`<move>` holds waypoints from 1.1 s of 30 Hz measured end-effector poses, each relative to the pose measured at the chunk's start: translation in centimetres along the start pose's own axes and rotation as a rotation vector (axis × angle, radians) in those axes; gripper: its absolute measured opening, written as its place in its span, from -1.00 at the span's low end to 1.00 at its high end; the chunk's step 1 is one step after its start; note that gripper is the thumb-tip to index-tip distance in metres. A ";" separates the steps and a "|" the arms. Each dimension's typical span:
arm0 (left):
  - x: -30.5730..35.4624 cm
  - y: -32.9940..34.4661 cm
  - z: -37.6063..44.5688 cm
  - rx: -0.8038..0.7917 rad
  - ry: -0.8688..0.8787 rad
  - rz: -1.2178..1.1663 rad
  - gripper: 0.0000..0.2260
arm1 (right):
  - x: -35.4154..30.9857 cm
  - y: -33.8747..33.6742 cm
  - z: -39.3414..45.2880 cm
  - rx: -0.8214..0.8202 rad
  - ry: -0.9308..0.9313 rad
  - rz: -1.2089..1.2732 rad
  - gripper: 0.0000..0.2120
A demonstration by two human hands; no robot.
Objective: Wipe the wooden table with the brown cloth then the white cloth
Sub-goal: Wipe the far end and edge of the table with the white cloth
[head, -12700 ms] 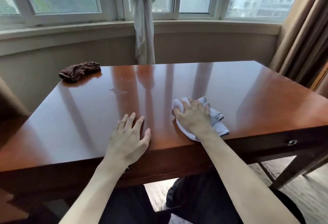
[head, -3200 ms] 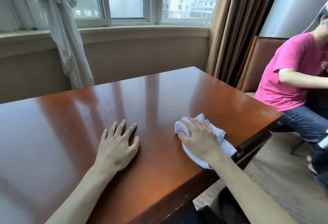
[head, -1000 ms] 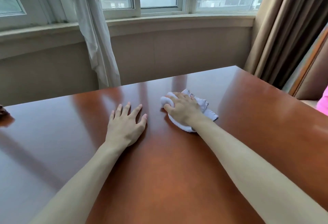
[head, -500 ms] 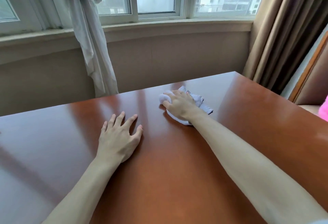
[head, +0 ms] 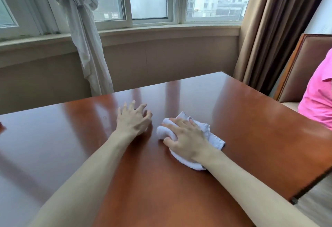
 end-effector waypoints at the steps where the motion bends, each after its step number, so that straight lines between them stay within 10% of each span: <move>1: 0.0 0.4 0.1 -0.013 0.011 0.014 -0.51 | 0.9 0.2 1.9 -0.005 0.024 -0.011 -0.33; 14: -1.0 1.7 0.9 0.060 -0.010 0.032 -0.43 | 12.7 3.9 29.5 -0.071 0.297 -0.085 -0.52; 28: -0.6 1.6 0.2 -0.022 0.003 0.014 -0.48 | -0.1 0.4 -1.3 -0.096 -0.027 -0.013 -0.30; 33: -0.6 1.5 0.1 -0.034 0.011 0.030 -0.48 | 0.8 -0.2 -0.6 -0.061 0.025 -0.004 -0.36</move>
Point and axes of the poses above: each hand's wrist, its own z-axis towards the middle knuckle, its own y-axis out of the palm, x = y × z, the point moved 7 cm from there along z, towards the middle knuckle, and after that the axes turned 15 degrees about -z, right-handed, at the moved point
